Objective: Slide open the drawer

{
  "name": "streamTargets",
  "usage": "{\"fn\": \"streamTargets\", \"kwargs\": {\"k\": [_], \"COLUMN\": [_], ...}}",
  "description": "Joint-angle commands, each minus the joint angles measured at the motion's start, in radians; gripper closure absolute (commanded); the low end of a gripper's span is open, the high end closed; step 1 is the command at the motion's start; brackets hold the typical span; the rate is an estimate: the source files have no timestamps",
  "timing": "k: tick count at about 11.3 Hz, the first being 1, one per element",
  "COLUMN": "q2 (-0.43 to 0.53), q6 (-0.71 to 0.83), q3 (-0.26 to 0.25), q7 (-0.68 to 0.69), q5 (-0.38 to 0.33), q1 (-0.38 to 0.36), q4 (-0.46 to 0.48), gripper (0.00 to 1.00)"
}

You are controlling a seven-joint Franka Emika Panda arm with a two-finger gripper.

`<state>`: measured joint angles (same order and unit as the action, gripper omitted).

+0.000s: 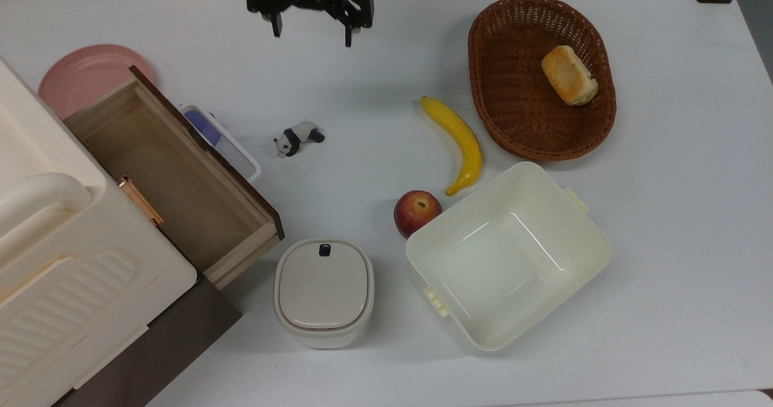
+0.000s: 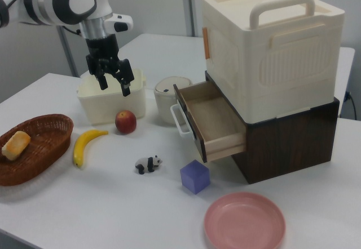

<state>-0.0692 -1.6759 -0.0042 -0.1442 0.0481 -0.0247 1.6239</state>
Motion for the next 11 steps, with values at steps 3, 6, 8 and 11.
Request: {"fn": "streamTargets", "kwargs": {"k": [3, 6, 8, 11], "q2": [0.040, 0.054, 0.054, 0.055], "q6": [0.036, 0.033, 0.033, 0.033], "q3": [-0.008, -0.008, -0.011, -0.013], "q7": [0.078, 0.078, 0.078, 0.078], "q5": [-0.071, -0.074, -0.074, -0.074], "q1": [0.029, 0.019, 0.016, 0.015], "q4": [-0.004, 0.014, 0.014, 0.013], "gripper": [0.00, 0.00, 0.00, 0.00]}}
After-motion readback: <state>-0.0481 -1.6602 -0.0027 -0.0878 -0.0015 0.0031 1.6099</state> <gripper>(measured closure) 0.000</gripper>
